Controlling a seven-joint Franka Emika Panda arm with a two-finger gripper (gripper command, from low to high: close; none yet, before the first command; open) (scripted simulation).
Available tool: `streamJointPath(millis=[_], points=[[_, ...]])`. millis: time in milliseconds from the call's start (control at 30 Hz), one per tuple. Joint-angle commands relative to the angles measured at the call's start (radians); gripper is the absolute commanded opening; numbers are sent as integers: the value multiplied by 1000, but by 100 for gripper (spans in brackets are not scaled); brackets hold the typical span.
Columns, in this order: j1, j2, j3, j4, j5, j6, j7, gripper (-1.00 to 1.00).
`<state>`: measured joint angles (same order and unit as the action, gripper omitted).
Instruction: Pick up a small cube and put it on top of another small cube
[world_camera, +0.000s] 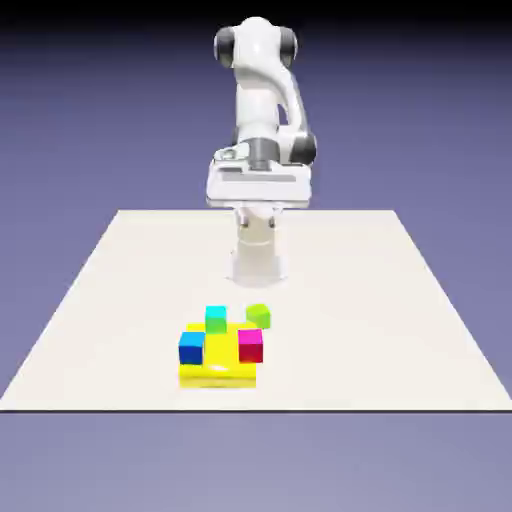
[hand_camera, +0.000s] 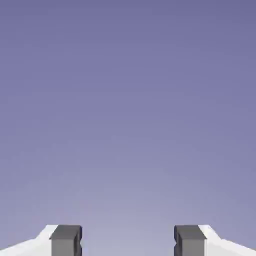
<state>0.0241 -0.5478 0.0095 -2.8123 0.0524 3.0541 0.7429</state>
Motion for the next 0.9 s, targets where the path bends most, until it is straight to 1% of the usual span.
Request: streamJointPath(millis=[0,867], points=[[10,18,8,-2,44,14,2,0],[270,496,213,-52,1174,383,41,0]])
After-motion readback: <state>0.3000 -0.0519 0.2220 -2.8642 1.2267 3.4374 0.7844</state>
